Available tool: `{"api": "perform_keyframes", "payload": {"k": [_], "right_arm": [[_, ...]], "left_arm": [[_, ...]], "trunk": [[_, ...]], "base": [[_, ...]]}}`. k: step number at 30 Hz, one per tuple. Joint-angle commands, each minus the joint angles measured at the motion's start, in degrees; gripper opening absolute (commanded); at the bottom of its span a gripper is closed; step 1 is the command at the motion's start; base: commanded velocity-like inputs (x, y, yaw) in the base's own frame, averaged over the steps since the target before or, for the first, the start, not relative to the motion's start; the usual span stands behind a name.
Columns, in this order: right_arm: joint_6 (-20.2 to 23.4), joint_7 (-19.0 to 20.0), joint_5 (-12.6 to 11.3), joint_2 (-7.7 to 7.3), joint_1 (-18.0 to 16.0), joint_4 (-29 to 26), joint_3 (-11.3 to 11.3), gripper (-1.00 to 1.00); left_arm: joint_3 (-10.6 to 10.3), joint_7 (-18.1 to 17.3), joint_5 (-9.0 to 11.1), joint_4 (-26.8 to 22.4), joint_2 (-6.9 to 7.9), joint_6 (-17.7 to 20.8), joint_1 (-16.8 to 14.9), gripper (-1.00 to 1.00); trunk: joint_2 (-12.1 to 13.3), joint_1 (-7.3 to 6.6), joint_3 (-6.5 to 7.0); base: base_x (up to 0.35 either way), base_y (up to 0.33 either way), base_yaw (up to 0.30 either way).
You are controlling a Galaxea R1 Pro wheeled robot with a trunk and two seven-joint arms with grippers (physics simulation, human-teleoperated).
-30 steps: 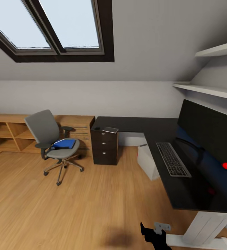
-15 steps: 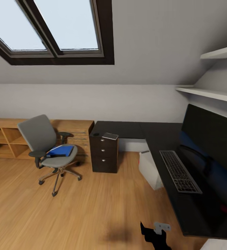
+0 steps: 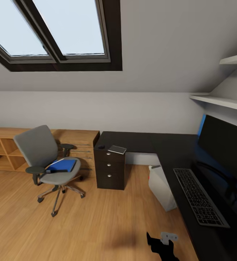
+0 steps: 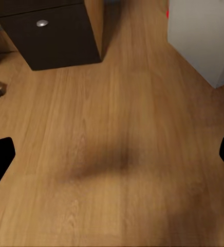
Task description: In the bedroom, organize the workspace by keeping the computer under the desk, ensuring the monitor is on the desk, placing the keyboard on the desk next to the monitor, placing the mouse on the desk next to the keyboard, moving the folder from the swivel chair onto the desk next to the mouse, stacking the notebook on top of the folder with the pen on top of the notebook, and positioning the swivel chair next to the desk.
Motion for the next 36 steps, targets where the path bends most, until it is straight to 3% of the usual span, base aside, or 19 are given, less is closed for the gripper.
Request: {"api": "perform_keyframes", "payload": {"k": [1,26,29,36], "right_arm": [[-0.2,0.2,-0.6,0.00,-0.1,0.1,0.4,1.00],[-0.2,0.4,-0.7,0.04,-0.1,0.1,0.5,1.00],[-0.3,0.7,-0.7,1.14,-0.1,0.1,0.5,1.00],[-0.3,0.7,-0.7,1.48,-0.1,0.1,0.4,1.00]], "left_arm": [[-0.4,0.4,0.6,0.0,0.06,-0.3,0.0,1.00],[-0.4,0.2,0.6,0.0,0.06,-0.3,0.0,1.00],[-0.4,0.2,0.6,0.0,0.06,-0.3,0.0,1.00],[-0.4,0.2,0.6,0.1,0.06,-0.2,0.0,1.00]], "trunk": [[0.4,-0.19,0.13],[10.4,-5.68,4.66],[11.6,-6.34,5.20],[14.4,-7.87,6.46]], "base": [[0.330,0.000,0.018],[0.332,0.000,0.002],[0.332,0.000,0.000],[0.332,0.000,0.000]]}}
